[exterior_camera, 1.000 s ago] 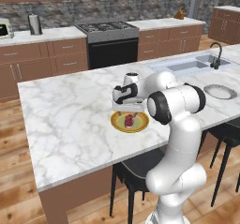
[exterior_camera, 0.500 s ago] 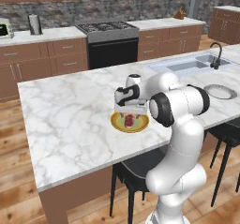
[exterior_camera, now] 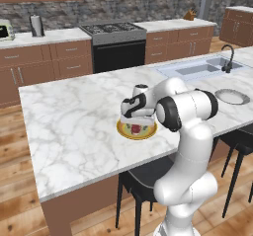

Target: Transport the steak and bell pepper to the fridge. Place the steak on the rack containing meat and place the bell pepper on the rack containing the vegetable, ensuring meats and vegetables are on different racks.

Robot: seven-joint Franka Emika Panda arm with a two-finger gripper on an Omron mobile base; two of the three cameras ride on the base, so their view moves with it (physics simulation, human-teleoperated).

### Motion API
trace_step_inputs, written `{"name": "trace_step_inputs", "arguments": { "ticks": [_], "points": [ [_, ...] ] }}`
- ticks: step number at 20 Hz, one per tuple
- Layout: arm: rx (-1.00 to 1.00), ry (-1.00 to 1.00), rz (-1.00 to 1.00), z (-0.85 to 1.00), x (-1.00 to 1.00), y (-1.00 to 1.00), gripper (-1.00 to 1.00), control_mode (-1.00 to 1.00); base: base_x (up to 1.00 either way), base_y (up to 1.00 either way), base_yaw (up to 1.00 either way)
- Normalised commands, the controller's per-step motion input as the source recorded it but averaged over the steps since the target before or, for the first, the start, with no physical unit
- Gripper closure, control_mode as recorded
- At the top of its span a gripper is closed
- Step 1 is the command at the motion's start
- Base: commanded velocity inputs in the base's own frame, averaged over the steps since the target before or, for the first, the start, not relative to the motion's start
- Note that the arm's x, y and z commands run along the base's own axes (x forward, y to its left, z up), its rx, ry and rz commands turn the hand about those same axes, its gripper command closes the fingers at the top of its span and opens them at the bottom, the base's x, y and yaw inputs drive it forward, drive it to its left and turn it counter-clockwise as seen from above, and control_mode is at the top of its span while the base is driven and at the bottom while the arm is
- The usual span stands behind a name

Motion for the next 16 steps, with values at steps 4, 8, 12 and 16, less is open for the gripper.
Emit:
{"name": "trace_step_inputs", "arguments": {
  "ticks": [4,8,12,16],
  "points": [
    [0.0,0.0,-0.04,-0.27,0.0,0.0,-1.0,-1.0,0.0,0.0,0.0],
    [0.0,0.0,-0.05,-0.34,0.02,0.07,-1.0,-1.0,0.0,0.0,0.0],
    [0.0,-0.01,-0.06,-0.39,0.06,0.29,-1.0,-1.0,0.0,0.0,0.0],
    [0.0,-0.01,-0.09,-0.62,0.22,0.71,-1.0,-1.0,0.0,0.0,0.0]
  ]
}}
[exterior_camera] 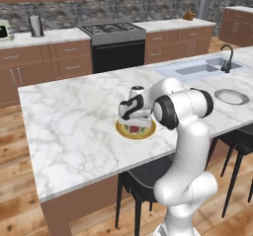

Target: Transport the steak and bell pepper to the fridge. Place the steak on the rack containing meat and place the bell pepper on the rack containing the vegetable, ensuring meats and vegetables are on different racks.

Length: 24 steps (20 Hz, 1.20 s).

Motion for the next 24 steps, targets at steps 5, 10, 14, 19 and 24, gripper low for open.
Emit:
{"name": "trace_step_inputs", "arguments": {
  "ticks": [5,10,14,19,24],
  "points": [
    [-0.03,0.0,-0.07,-0.81,0.09,0.53,-1.0,-1.0,0.0,0.0,0.0],
    [-0.08,0.0,-0.05,-0.96,0.09,0.74,1.0,-1.0,0.0,0.0,0.0],
    [-0.02,0.0,0.0,-0.47,0.0,0.18,1.0,-1.0,0.0,0.0,0.0],
    [0.08,-0.07,0.0,0.24,-0.27,-0.09,1.0,-1.0,0.0,0.0,0.0],
    [0.13,-0.12,0.0,0.92,-0.58,-0.05,1.0,-1.0,0.0,0.0,0.0]
  ]
}}
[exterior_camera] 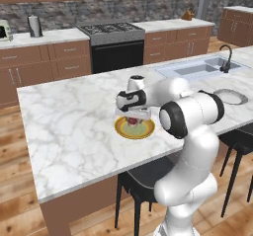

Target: Transport the steak and bell pepper to the fridge. Place the steak on the rack containing meat and place the bell pepper on the rack containing the vegetable, ensuring meats and vegetables are on different racks.

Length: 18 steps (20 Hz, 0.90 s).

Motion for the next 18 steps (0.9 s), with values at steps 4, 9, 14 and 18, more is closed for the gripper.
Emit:
{"name": "trace_step_inputs", "arguments": {
  "ticks": [4,9,14,18],
  "points": [
    [0.01,-0.15,0.0,1.0,-0.64,-0.04,1.0,-1.0,0.0,0.0,0.0],
    [0.0,0.0,0.0,1.0,-0.75,-0.12,1.0,-1.0,0.0,0.0,0.0],
    [0.0,0.0,0.01,0.96,-0.78,-0.25,1.0,-1.0,0.0,0.0,0.0],
    [0.01,0.0,0.06,0.77,-0.8,-0.4,1.0,-1.0,0.0,0.0,0.0]
  ]
}}
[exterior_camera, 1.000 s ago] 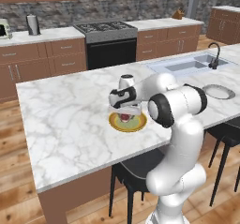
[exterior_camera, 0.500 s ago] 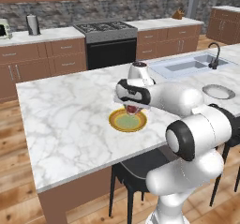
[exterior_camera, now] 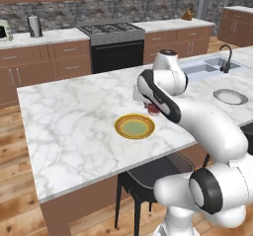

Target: Transport the steak and bell pepper to the fridge. Place the steak on the rack containing meat and place the bell pepper on the rack containing the vegetable, ensuring meats and vegetables are on different racks.

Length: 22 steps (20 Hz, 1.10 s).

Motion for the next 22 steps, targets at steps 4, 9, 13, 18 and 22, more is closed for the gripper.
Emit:
{"name": "trace_step_inputs", "arguments": {
  "ticks": [4,9,13,18,22],
  "points": [
    [-0.01,-0.08,0.11,0.59,-0.97,-0.39,1.0,-1.0,0.0,0.0,0.0],
    [-0.04,-0.09,0.11,0.6,-0.99,-0.23,1.0,-1.0,0.0,0.0,0.0],
    [-0.08,-0.25,0.06,0.57,-0.87,-0.12,1.0,-1.0,0.0,0.0,0.0],
    [-0.06,-0.55,0.0,0.59,-0.54,-0.08,1.0,-1.0,0.0,0.0,0.0],
    [0.03,-0.4,0.0,0.39,-0.3,-0.05,1.0,-1.0,0.0,0.0,0.0]
  ]
}}
